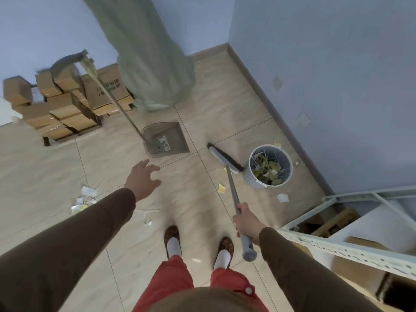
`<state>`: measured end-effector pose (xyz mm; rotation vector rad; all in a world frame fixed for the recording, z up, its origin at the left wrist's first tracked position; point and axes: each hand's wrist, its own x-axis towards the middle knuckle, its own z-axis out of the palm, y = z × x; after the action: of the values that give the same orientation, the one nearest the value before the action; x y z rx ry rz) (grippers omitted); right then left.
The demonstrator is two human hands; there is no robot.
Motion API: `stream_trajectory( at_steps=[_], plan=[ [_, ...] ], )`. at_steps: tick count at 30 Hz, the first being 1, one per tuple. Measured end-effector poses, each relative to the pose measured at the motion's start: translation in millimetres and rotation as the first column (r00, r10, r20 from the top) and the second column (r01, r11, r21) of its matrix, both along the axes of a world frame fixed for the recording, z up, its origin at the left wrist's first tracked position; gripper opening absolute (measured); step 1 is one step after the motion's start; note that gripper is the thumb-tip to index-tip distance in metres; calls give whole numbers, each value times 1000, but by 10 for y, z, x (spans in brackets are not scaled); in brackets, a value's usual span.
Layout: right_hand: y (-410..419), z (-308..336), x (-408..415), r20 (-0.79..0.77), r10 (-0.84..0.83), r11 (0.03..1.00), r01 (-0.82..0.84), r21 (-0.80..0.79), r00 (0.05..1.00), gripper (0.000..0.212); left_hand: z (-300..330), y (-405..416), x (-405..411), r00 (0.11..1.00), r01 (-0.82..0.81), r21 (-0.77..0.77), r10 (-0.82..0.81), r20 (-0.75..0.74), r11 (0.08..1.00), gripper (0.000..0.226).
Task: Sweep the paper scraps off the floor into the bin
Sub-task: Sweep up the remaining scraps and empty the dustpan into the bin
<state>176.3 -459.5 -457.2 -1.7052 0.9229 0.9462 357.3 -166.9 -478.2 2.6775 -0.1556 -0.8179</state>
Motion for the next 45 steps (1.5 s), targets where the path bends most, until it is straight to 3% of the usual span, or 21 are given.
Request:
stream_trajectory(
  at_steps=[7, 12, 20, 26, 29, 32, 36, 40, 42, 45],
  plan=[
    [-778, 540, -712, -13, -135, 971, 135, 199, 991, 37, -74, -534, -649, 995, -35, 5, 35, -89, 999, 42],
    [-1315, 763, -806, 78, 18, 999, -21, 38, 997, 40, -56, -991, -677, 997, -42, -46, 39, -70, 998, 40],
    [-2591, 520, 141, 198, 112, 984, -81, -160, 974, 35, -25, -1446, -785, 997, -32, -113, 23, -79, 993, 36],
    [-3380, 63, 663, 63, 199, 889, -153, -431, 978, 35, -122, -1379, -985, 994, -37, -64, 30, -106, 997, 35],
    [-3546, -131, 578, 18, 283, 805, -227, -548, 959, 52, -174, -1277, -1089, 993, -34, -40, 29, -118, 999, 35],
    [-3646, -391, 213, -146, 360, 746, -378, -548, 921, 58, -202, -1189, -1128, 990, -32, -15, 30, -138, 999, 35],
    [-3511, -587, -343, -240, 286, 743, -373, -556, 928, 64, -173, -1176, -1121, 990, -26, -11, 24, -139, 1000, 34],
    [-3047, -611, -765, -224, 129, 839, -227, -495, 966, 60, -107, -1285, -1094, 993, 1, -45, -6, -122, 999, 34],
    [-2709, -628, -916, -147, -80, 932, 22, -361, 986, 57, -70, -1336, -1107, 992, 20, -70, -29, -122, 997, 34],
    [-2138, -595, -1103, -62, -356, 909, 330, -254, 933, 56, -23, -1356, -1159, 990, 45, -107, -58, -128, 993, 35]
  ],
)
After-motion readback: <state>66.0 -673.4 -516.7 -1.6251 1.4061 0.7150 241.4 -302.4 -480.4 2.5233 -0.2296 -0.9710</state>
